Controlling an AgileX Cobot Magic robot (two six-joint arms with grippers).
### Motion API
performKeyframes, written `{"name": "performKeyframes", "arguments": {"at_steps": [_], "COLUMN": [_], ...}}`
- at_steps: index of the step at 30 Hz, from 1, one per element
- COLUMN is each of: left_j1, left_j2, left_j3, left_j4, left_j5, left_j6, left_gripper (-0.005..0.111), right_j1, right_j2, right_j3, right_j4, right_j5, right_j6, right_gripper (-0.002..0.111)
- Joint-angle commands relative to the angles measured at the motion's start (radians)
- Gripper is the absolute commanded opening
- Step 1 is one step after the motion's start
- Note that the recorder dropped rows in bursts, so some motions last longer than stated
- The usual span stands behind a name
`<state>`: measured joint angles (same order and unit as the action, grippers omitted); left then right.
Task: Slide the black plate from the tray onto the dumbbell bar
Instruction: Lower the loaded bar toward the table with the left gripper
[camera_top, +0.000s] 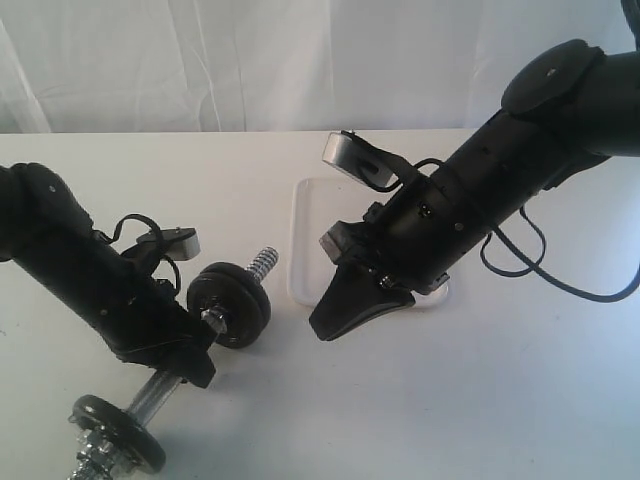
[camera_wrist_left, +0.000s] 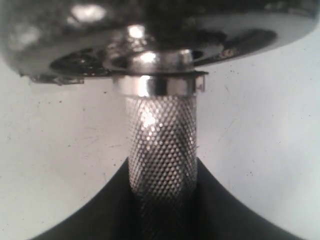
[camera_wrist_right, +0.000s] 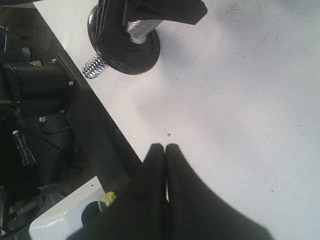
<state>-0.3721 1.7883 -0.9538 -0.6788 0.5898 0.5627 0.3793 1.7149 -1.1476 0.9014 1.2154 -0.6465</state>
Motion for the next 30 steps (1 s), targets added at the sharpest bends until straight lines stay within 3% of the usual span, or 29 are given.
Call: {"name": "performKeyframes", "arguments": {"at_steps": [1, 15, 30], "left_j1": [0.001, 0.001, 0.001], "left_j2": [-0.001, -0.066, -0.105], "left_j3": [-0.001, -0.036, -0.037], "left_j4": [0.022, -0.028, -0.108], "left_j5": [0.022, 0.023, -0.098], "left_j6": [-0.005, -0.017, -0.007], "left_gripper": [0.0, 0.0, 0.0], "right_j1": [-0.002, -0.002, -0.002], "right_j2": [-0.011, -0.011, -0.011], "right_j3": [-0.008, -0.008, -0.008], "right_j4": [0.005, 0.005, 0.012], "right_j5": [0.006, 0.006, 0.006], "right_j6": [0.0, 0.0, 0.0], "right_gripper": [0.0, 0.0, 0.0]}}
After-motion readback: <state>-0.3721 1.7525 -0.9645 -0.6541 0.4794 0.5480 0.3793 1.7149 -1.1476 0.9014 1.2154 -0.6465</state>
